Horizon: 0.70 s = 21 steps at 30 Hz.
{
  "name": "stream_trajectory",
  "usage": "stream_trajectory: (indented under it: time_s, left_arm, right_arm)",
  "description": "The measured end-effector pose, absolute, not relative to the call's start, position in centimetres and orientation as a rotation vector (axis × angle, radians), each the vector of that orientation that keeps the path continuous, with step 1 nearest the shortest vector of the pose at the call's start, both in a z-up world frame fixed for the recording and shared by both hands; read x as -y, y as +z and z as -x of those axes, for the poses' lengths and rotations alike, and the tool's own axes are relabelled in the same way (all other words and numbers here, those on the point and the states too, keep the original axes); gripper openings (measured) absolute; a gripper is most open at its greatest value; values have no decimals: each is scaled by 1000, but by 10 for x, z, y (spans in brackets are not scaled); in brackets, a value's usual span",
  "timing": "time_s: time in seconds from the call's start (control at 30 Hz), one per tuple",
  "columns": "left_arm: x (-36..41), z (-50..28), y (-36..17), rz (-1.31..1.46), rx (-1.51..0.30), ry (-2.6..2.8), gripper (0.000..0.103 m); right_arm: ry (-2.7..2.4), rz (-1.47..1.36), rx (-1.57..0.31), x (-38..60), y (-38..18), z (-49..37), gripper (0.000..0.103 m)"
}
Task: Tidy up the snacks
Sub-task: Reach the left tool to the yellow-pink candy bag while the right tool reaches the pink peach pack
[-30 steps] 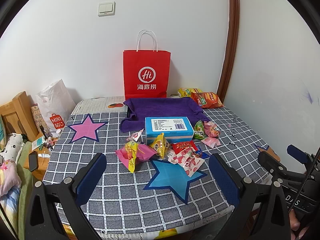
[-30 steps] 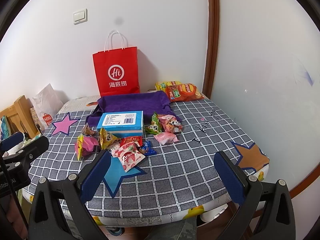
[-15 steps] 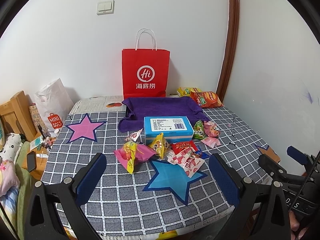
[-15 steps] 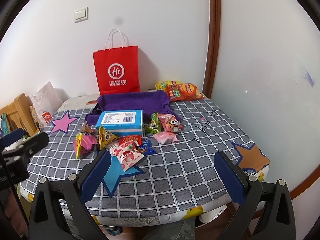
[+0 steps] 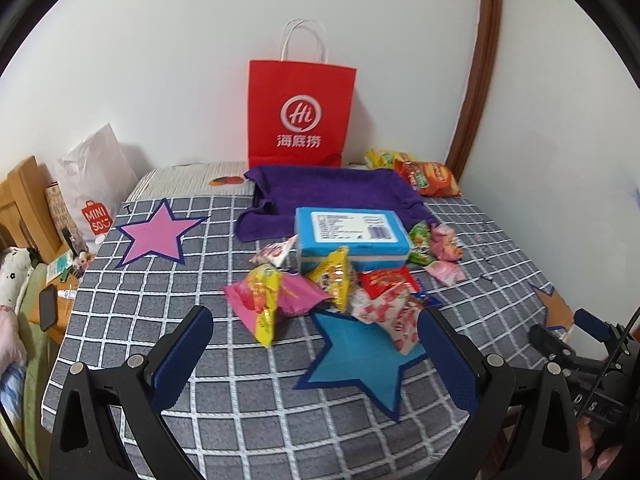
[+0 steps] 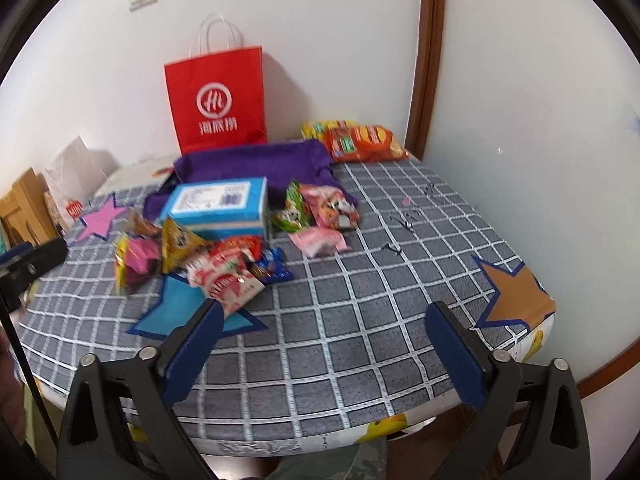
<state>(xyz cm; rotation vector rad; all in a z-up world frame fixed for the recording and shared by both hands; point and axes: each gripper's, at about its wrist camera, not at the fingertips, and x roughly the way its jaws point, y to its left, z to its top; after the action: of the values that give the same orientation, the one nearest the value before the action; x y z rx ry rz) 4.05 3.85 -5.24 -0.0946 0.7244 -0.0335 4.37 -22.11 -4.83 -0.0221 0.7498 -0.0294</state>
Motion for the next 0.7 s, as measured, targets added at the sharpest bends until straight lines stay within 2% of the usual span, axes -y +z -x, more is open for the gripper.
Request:
stream_trajectory:
  time_s: [0.17, 0.3, 0.7]
  left_arm:
    - [-63, -59, -72, 119, -754, 13, 102]
    - [-78, -73, -89, 155, -787, 1, 96]
    - [-125, -95, -130, 241, -836, 48, 96]
  right_arm:
    - [-39, -35, -823, 236, -70, -59, 95]
    - [2, -87, -881, 244, -89, -78, 81]
    - [71, -63, -877, 237, -121, -162, 84]
